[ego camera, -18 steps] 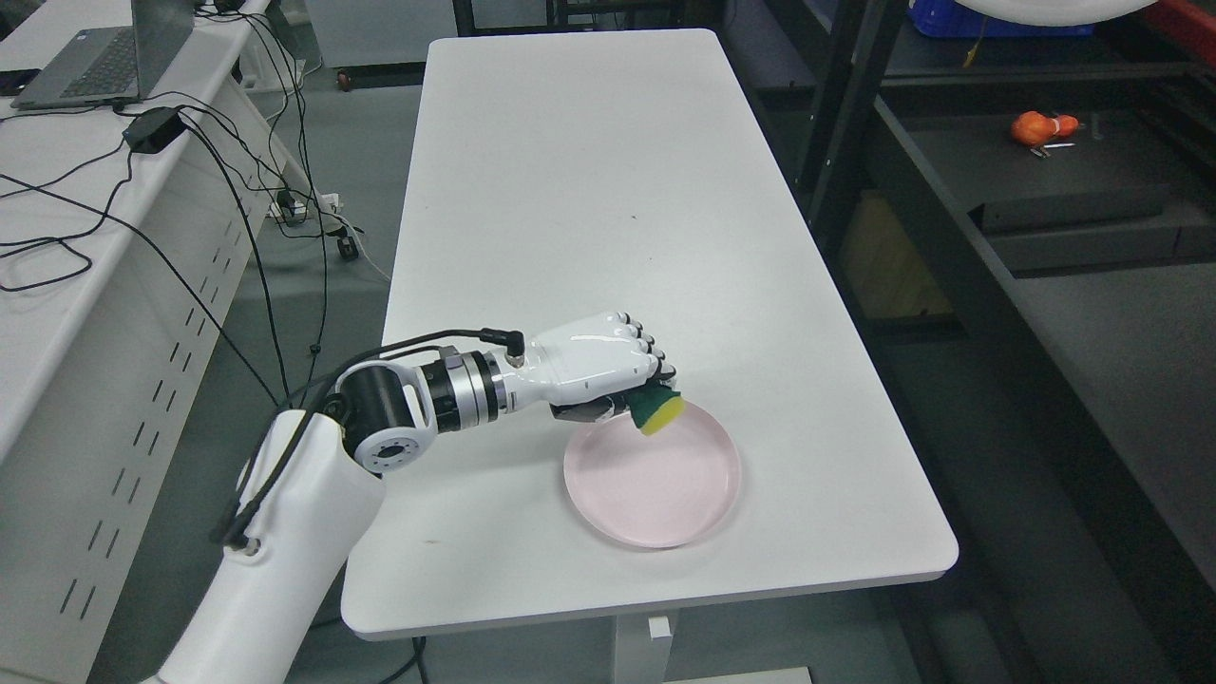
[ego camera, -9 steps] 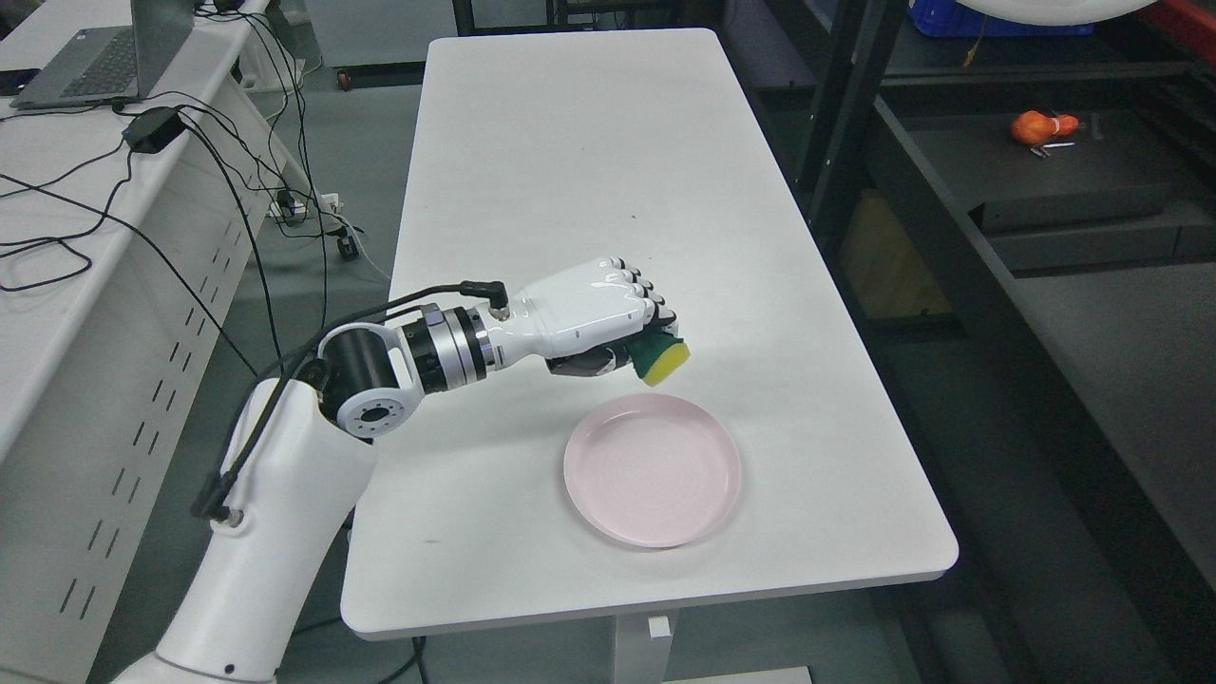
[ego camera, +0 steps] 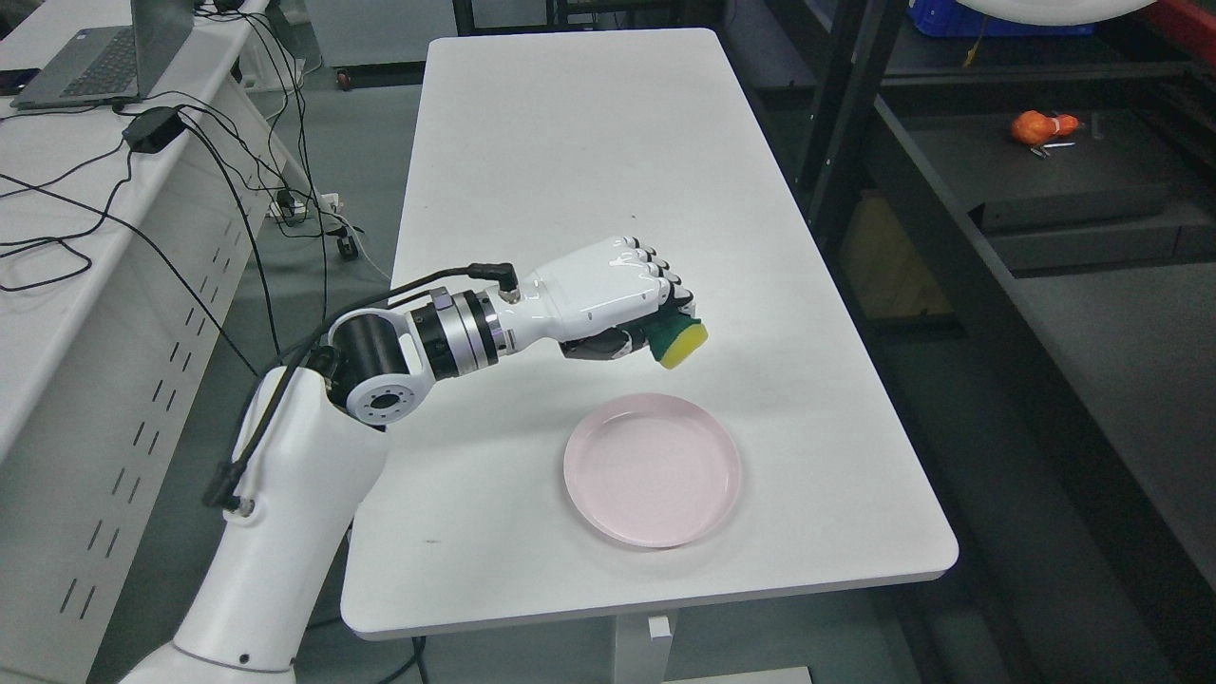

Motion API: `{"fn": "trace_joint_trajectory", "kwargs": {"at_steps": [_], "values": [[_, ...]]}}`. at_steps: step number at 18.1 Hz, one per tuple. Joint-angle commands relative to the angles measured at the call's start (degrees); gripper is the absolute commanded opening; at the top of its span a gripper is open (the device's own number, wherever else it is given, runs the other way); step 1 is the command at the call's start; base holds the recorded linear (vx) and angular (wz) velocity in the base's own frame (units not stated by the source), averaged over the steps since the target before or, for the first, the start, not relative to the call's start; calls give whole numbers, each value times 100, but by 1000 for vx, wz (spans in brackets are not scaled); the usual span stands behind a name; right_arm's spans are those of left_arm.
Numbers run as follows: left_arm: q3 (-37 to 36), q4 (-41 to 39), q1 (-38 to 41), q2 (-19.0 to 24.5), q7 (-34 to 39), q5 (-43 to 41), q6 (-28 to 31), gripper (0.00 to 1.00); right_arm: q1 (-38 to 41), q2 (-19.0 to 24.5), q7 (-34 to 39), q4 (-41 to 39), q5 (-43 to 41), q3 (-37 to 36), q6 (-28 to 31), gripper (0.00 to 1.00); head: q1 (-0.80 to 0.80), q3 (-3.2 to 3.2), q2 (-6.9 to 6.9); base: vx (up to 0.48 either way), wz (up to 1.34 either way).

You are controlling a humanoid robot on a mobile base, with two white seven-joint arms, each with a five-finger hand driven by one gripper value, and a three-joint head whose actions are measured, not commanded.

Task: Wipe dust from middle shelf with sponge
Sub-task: 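Hold the sponge raised in the left hand while the robot turns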

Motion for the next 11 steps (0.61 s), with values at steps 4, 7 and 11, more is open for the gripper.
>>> {"fn": "trace_joint_trajectory", "kwargs": {"at_steps": [4,7,11], "values": [[24,-8,0,-200,-3,4,0,0,0,-100,15,-100,0,0,418,100,0,0,0,0,0],[24,-8,9,-200,-3,13,0,0,0,-100,15,-100,0,0,418,100,0,0,0,0,0],[24,1,9,-200,-3,13,0,0,0,-100,15,-100,0,0,418,100,0,0,0,0,0]]}}
